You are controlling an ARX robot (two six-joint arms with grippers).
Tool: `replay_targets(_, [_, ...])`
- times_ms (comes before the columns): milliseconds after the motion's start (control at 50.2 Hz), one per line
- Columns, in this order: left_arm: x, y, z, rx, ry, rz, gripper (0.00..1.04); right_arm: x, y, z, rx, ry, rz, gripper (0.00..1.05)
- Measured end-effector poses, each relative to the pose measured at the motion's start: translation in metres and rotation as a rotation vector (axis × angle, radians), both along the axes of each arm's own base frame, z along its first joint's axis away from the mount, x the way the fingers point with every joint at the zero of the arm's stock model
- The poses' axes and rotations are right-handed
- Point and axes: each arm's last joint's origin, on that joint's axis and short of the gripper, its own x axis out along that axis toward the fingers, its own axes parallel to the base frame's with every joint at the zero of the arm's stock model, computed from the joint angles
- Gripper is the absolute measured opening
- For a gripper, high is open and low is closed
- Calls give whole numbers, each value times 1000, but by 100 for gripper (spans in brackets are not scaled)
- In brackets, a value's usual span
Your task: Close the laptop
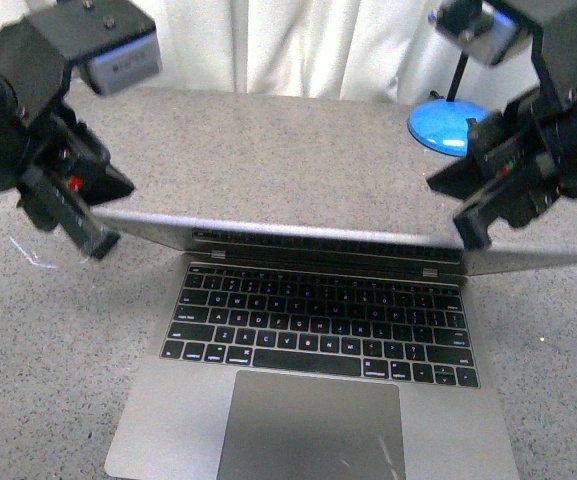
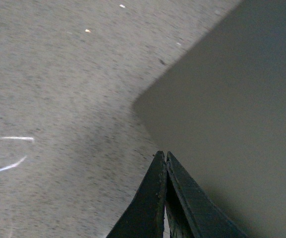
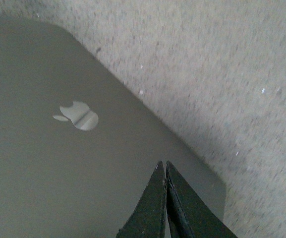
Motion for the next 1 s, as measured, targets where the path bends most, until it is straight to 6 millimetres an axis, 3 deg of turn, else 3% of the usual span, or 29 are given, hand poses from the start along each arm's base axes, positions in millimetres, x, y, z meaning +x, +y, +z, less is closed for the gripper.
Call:
replay_targets(478, [-70, -15, -43, 73, 272, -120, 4, -74, -44, -81, 27, 402, -519, 1])
replay_targets(776, [-80, -16, -48, 71, 258, -109, 4, -82, -53, -84, 41, 427, -607, 1])
replay_targets(995, [-54, -6, -32, 7, 34, 115, 4, -66, -61, -59, 134, 308, -674, 1])
